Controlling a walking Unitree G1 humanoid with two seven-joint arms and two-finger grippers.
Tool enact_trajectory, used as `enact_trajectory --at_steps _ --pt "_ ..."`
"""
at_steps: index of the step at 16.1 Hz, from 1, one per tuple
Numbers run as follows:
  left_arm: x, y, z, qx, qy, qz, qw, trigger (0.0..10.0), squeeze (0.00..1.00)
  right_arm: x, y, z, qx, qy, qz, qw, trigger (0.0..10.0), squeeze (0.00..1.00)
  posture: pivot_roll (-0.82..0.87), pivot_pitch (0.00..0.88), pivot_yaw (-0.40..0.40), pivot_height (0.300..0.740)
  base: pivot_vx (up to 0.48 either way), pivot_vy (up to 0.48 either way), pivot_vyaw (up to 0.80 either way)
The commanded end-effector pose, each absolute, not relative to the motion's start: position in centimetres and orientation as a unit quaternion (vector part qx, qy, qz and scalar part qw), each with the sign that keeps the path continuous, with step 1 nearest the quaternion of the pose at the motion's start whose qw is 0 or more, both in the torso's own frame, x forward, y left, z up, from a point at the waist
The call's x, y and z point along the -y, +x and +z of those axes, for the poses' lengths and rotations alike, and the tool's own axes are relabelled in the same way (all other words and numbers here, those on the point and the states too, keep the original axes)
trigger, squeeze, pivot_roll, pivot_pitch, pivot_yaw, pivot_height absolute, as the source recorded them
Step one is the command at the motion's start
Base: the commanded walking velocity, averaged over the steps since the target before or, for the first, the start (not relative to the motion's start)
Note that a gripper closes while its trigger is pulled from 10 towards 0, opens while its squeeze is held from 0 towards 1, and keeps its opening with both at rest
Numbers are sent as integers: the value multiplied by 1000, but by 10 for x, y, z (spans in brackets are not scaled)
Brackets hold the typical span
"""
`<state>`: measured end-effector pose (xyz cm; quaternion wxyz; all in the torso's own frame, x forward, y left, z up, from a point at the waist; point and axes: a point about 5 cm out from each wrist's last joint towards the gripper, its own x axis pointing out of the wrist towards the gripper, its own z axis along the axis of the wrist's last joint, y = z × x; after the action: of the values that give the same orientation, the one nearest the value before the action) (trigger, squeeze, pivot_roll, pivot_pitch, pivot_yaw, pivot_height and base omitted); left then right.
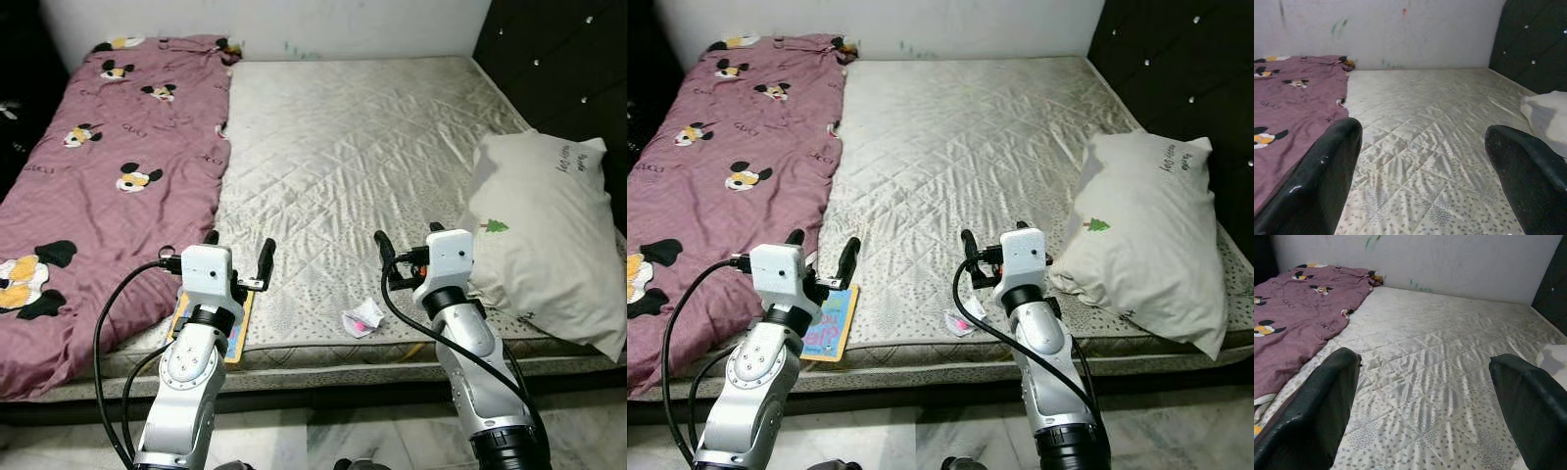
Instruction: Clean up the room
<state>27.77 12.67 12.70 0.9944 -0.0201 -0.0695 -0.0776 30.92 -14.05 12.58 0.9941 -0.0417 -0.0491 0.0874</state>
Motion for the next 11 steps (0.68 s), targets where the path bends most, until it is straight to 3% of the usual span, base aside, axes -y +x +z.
enact_trajectory --at_steps 1,9,11 --pt "-129 277 127 68 -17 -68 995 10000 0 139 310 129 53 -43 90 994 10000 0 -24 135 -3 700 0 0 0" --pt "-136 279 126 71 -17 -32 997 10000 0 136 310 128 51 -44 107 992 10000 0 -28 135 -2 585 0 0 0" --pt "-142 281 128 81 30 5 996 10000 0 132 310 128 49 -49 121 990 10000 0 -28 135 -2 575 0 0 0"
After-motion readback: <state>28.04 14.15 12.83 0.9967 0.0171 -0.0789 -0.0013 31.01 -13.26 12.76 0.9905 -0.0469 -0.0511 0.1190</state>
